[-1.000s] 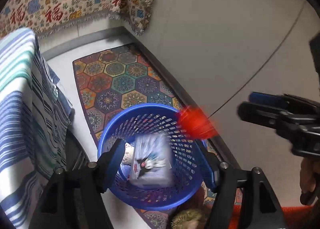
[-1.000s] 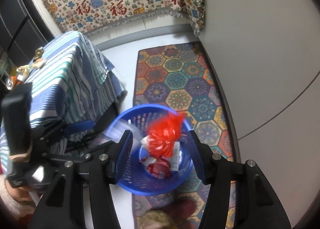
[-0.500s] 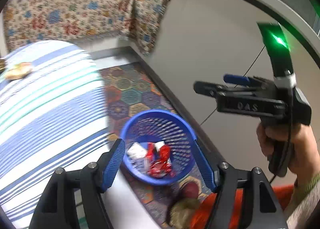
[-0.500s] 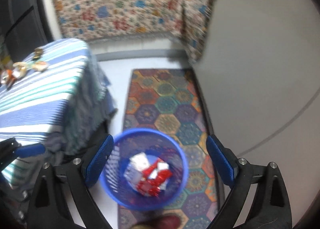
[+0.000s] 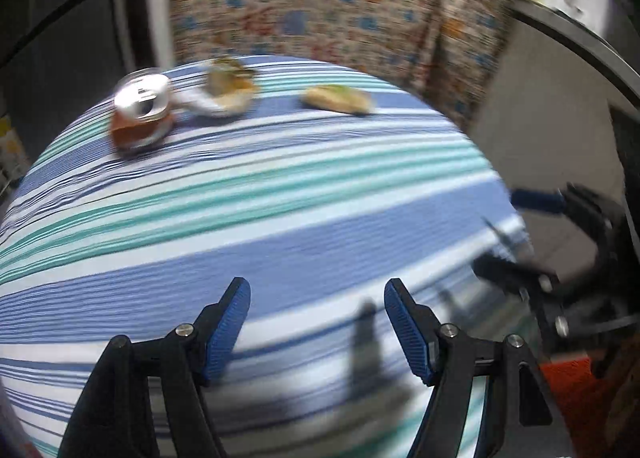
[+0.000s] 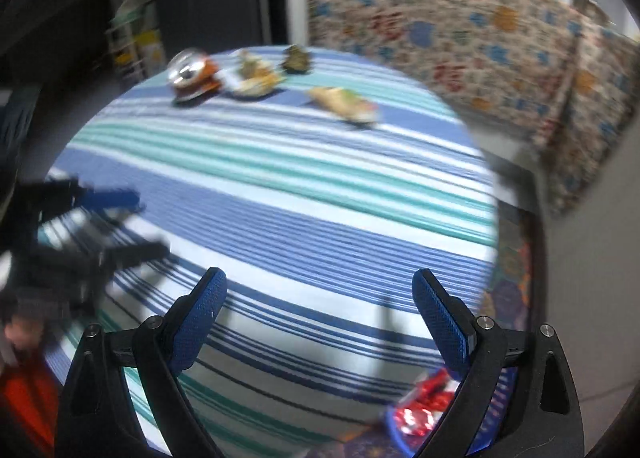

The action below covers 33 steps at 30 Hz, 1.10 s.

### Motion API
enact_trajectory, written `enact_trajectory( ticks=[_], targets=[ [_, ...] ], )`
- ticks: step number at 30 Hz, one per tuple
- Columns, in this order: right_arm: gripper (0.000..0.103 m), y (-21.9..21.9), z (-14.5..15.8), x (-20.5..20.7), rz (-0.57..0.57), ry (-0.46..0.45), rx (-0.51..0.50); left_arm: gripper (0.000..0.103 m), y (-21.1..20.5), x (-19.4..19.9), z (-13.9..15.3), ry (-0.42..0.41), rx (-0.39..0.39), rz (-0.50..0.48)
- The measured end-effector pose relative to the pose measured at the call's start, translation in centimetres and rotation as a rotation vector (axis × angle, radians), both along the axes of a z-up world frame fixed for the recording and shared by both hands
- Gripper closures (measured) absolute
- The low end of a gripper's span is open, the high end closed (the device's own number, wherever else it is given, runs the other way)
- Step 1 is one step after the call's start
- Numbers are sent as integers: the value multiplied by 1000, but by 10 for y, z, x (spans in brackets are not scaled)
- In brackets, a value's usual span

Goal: Collect trash
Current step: 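Move both tools back over the table toward the orange can and snack wrapper, then grasp the crushed orange can with the left tool while the right tool grasps the cream snack wrapper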

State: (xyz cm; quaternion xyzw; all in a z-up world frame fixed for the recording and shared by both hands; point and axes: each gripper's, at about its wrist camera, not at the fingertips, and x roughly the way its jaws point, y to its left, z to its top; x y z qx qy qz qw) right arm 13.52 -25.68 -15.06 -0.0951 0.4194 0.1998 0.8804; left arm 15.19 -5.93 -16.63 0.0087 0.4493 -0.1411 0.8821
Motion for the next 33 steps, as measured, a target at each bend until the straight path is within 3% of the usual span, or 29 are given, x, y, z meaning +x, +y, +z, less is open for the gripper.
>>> enact_trajectory(
  ticks=[4,9,11,16,21,24,27,33],
  targets=[
    [9,29,-13,10,36,17,-17,32,42,17,-8,-7,22,82],
    [8,39,-27,31,20,54,-52,30,58,25,-16,-33,90,104],
    [5,37,-31,39,4,69,-23,26,59,32,-17,-28,93,100],
    [0,35,-31,60,-46,60,-12,5,71,51,-19,-5,108,106],
    [0,37,-30,75,-66,54,-11,5,88,77,-19,14,108,144],
    [0,39,-30,79,-61,53,-11,5,100,88,-5,-19,63,124],
    [0,39,-30,80,-54,53,-11,5,102,103,16,-77,66,76],
    [0,40,-31,80,-52,52,-10,5,91,143,24,-125,182,-20]
  ],
)
